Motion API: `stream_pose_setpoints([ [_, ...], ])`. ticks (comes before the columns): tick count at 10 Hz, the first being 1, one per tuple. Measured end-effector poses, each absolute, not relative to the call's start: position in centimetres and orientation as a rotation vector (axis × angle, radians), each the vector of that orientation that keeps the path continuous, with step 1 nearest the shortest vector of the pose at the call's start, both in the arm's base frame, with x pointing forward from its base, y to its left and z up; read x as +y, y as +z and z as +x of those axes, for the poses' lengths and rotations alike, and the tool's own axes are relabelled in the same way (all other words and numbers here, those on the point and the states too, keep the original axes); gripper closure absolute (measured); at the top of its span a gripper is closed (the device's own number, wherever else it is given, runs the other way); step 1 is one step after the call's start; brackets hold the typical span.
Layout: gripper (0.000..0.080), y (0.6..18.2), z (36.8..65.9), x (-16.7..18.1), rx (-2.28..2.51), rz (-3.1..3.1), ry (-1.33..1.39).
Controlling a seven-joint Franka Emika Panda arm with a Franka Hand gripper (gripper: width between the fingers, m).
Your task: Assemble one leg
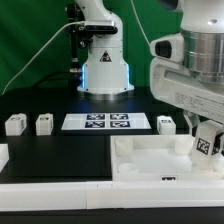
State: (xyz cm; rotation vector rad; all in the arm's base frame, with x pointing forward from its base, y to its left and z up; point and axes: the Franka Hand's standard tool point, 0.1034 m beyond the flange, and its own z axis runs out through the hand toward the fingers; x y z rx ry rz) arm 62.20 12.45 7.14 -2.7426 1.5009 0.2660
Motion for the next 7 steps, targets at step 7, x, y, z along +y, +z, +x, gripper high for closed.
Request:
stream_pose_setpoints([
  [7,0.0269,7.07,62.16,12.60,1.519,-2.734,0.267],
])
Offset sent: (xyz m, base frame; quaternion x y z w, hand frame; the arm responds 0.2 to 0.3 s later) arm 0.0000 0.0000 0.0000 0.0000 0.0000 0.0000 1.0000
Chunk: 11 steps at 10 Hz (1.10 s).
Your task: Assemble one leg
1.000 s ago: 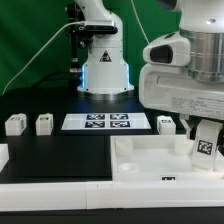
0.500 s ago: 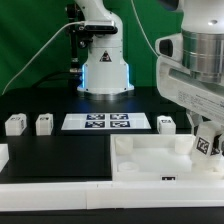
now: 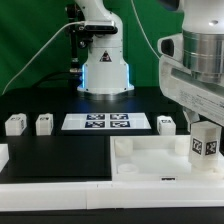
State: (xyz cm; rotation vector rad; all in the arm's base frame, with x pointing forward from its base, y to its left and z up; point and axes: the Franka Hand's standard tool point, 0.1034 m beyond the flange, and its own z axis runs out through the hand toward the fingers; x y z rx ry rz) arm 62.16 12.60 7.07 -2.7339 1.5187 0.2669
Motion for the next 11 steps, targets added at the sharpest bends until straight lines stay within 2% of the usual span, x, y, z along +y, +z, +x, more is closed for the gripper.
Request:
stream_pose_setpoints([
  [1,0.0176,7.07,62.16,12.59,1.319,-2.823,0.265],
  [4,0.0151,7.01,62.16,12.40,0.785,-2.988,0.256],
  [11,0.0150,7.03,62.22,12.08,-0.376,-3.014,0.211],
])
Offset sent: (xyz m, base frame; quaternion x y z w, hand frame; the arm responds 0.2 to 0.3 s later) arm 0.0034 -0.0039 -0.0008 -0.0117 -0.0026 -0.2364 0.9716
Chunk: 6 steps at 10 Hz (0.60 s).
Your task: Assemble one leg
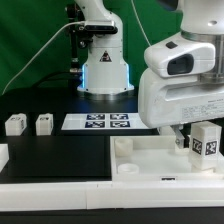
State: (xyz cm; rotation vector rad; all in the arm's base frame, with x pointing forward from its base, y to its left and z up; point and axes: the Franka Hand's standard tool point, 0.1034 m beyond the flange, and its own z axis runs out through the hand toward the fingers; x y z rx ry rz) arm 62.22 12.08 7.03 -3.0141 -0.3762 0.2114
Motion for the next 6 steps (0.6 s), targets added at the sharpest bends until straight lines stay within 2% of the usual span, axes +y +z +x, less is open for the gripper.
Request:
stream_pose_setpoints([
  [3,0.0178,7.03,62.28,11.90,-0.435,-3.003,0.206],
  [5,0.0508,7.03,62.28,11.89,-0.435,-3.003,0.206],
  [6,0.0506,7.03,62.28,11.89,-0.435,-3.003,0.206],
])
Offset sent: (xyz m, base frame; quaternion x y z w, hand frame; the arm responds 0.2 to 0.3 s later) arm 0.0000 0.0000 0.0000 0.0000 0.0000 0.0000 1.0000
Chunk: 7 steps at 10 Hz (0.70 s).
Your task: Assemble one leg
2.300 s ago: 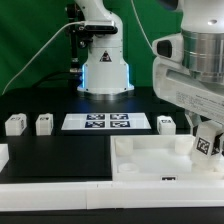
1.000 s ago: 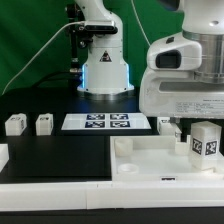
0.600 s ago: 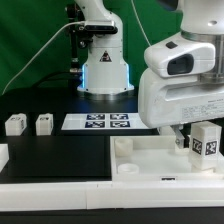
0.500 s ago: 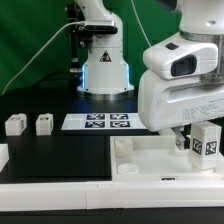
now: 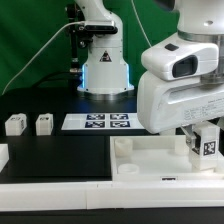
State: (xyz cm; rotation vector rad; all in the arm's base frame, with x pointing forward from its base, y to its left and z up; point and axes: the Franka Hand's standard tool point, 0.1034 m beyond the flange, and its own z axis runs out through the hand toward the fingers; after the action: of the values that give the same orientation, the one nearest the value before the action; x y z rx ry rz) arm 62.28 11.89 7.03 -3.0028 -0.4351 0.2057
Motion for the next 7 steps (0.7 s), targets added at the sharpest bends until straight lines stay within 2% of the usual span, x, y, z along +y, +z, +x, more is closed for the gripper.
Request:
stream_pose_setpoints([
  [4,0.0506,7.03,62.28,11.94,-0.321,-3.019,0.211],
  [7,0.0506,7.04,62.31,12.01,0.105,-3.052,0.228],
])
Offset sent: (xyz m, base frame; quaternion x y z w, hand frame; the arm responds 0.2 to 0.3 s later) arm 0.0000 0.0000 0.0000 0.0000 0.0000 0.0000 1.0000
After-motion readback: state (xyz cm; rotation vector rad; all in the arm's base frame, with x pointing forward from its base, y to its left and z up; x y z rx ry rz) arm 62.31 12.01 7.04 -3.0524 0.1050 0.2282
